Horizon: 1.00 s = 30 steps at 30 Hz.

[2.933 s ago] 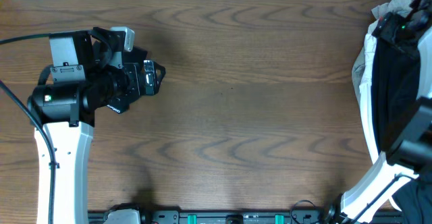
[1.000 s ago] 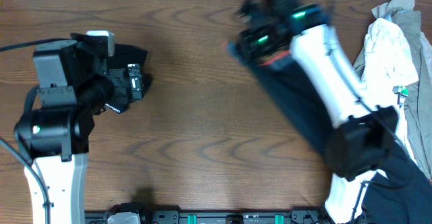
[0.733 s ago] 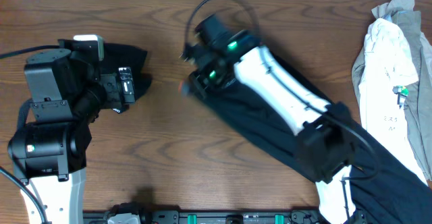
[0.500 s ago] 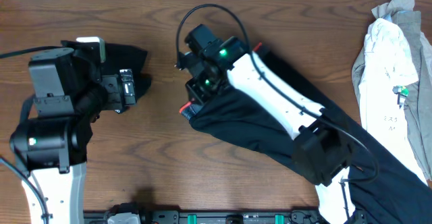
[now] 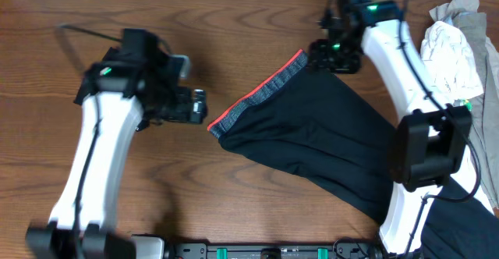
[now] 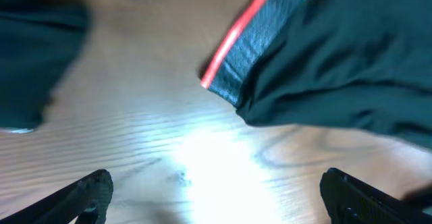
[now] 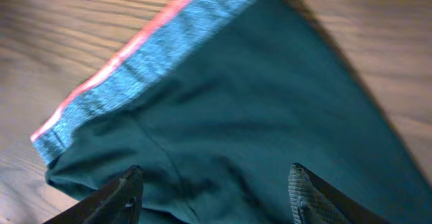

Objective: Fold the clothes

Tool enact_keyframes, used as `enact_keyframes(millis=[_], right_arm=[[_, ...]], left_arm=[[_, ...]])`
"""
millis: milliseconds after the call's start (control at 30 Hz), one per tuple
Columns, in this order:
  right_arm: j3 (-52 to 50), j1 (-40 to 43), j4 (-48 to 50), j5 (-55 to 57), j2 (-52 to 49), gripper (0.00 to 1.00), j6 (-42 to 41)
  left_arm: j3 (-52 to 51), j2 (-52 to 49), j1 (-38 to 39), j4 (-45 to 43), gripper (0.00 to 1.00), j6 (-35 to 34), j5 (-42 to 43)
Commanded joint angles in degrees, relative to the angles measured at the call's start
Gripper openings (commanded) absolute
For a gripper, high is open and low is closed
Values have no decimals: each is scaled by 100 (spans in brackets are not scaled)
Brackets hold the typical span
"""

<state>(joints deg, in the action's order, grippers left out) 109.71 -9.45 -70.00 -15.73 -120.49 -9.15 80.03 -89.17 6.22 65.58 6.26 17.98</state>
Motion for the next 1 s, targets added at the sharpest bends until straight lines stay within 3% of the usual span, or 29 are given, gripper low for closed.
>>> enact_keyframes(millis=[0, 400, 633, 867, 933, 967], right_arm=[[11, 223, -221, -166, 210, 68, 63], [11, 540, -452, -162, 210, 68, 216], [11, 531, -415, -162, 210, 68, 214], [11, 531, -413, -162, 210, 68, 216], [11, 533, -413, -160, 210, 67, 219], [11, 533, -409, -157, 210, 67, 219]], left_arm=[[83, -638, 168, 35, 100, 109, 83], [83, -2444, 509, -323, 88, 122, 87], [68, -2833, 730, -610, 68, 122, 85], [66, -3071, 774, -896, 28, 122, 70], [66, -3073, 774, -896, 8, 98, -105], [68, -3064, 774, -841, 6, 0, -297]])
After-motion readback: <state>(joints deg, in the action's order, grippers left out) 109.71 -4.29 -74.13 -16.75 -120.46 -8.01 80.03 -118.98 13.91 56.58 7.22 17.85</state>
